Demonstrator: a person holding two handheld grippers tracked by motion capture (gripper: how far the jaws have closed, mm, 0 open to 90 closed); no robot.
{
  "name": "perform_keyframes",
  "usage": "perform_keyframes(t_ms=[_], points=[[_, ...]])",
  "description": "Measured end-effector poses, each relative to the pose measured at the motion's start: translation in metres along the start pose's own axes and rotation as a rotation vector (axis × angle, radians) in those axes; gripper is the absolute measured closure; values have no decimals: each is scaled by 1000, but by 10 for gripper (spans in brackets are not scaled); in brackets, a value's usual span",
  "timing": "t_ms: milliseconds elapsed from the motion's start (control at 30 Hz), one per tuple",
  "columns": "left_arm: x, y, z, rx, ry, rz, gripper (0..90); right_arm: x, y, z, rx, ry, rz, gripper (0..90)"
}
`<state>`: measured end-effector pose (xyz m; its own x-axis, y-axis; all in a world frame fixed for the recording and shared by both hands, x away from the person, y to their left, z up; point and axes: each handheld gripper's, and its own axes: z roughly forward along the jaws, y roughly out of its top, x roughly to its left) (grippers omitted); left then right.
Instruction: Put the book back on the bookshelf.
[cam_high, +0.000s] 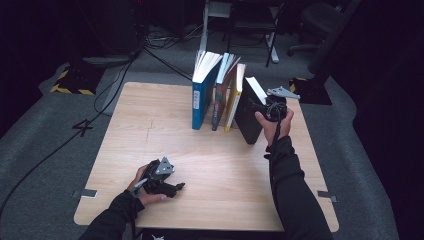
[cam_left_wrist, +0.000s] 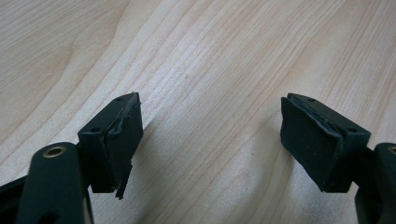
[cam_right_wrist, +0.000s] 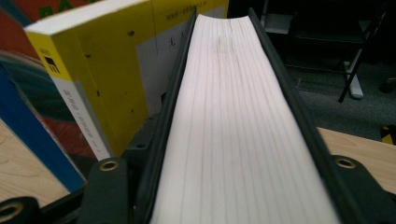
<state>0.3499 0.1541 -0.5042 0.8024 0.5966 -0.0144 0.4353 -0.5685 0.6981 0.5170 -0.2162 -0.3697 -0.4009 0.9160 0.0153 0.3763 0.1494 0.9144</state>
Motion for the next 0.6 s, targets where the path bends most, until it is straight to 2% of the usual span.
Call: perform_keyframes(t_ms=[233, 400, 600], points=[[0, 0, 0, -2, -1, 1, 217, 0, 8, 0, 53, -6, -22, 476], [0, 0, 0, -2, -2, 1, 217, -3, 14, -1, 45, -23, -25, 524], [0, 0, 0, -2, -6, 4, 217, 3, 21, 8, 32, -82, -17, 531]])
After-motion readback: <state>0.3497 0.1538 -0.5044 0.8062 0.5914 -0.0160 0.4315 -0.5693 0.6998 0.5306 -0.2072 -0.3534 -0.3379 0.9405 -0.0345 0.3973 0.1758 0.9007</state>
